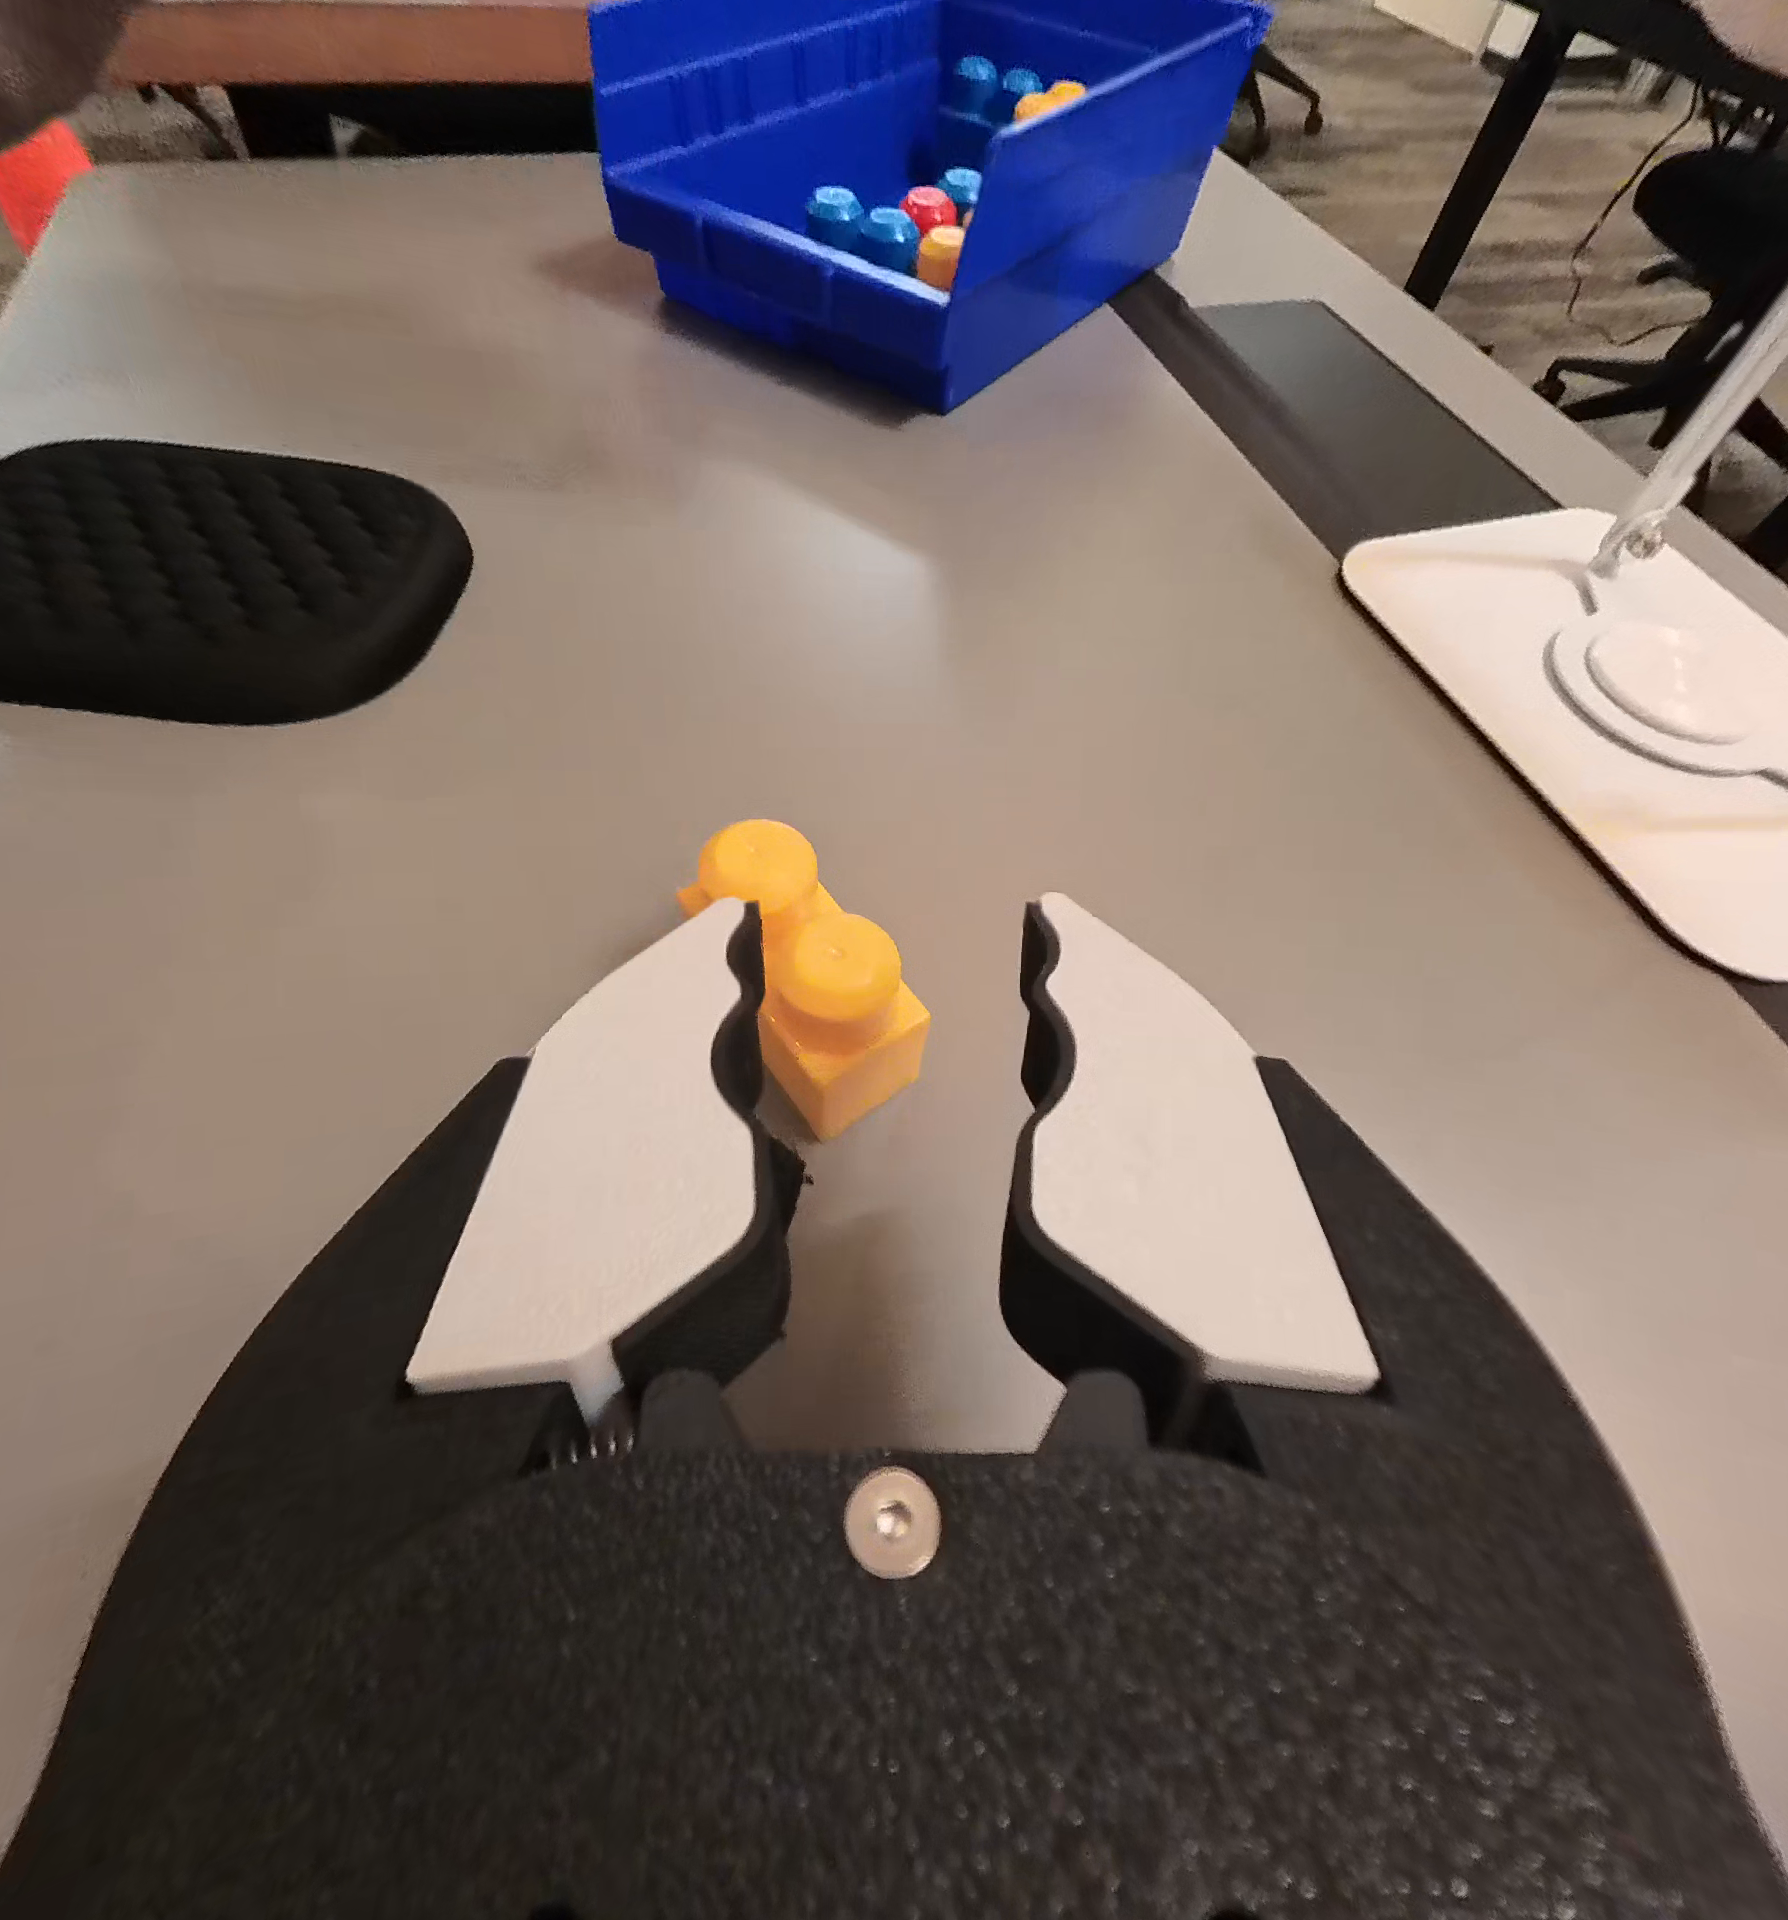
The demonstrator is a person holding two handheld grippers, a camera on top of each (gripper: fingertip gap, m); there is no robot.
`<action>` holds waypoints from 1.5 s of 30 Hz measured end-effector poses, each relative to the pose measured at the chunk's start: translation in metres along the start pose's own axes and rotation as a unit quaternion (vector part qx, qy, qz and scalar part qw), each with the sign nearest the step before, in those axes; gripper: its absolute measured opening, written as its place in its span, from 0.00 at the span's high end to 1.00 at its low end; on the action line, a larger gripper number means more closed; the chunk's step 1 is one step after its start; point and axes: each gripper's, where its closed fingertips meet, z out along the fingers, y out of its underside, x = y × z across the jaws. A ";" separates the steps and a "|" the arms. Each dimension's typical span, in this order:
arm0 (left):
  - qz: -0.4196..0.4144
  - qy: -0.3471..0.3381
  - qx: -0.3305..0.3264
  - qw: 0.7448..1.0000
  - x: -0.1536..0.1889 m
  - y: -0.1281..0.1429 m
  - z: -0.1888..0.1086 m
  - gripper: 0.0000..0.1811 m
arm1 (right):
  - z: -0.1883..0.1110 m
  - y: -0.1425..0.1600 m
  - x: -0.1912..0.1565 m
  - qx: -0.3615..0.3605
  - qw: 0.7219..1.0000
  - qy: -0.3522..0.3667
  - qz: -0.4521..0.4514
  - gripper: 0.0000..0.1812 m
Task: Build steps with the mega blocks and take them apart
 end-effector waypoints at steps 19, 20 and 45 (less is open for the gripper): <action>0.143 0.189 -0.065 0.969 0.172 -0.057 0.129 0.84 | 0.009 -0.017 -0.024 0.010 0.997 0.007 -0.071 0.77; 0.147 0.191 -0.064 0.968 0.174 -0.059 0.129 0.84 | 0.009 -0.017 -0.025 0.011 0.997 0.004 -0.071 0.78; 0.086 0.206 0.211 0.952 0.192 -0.091 0.106 0.82 | -0.009 -0.046 -0.044 0.137 0.986 -0.089 -0.020 0.81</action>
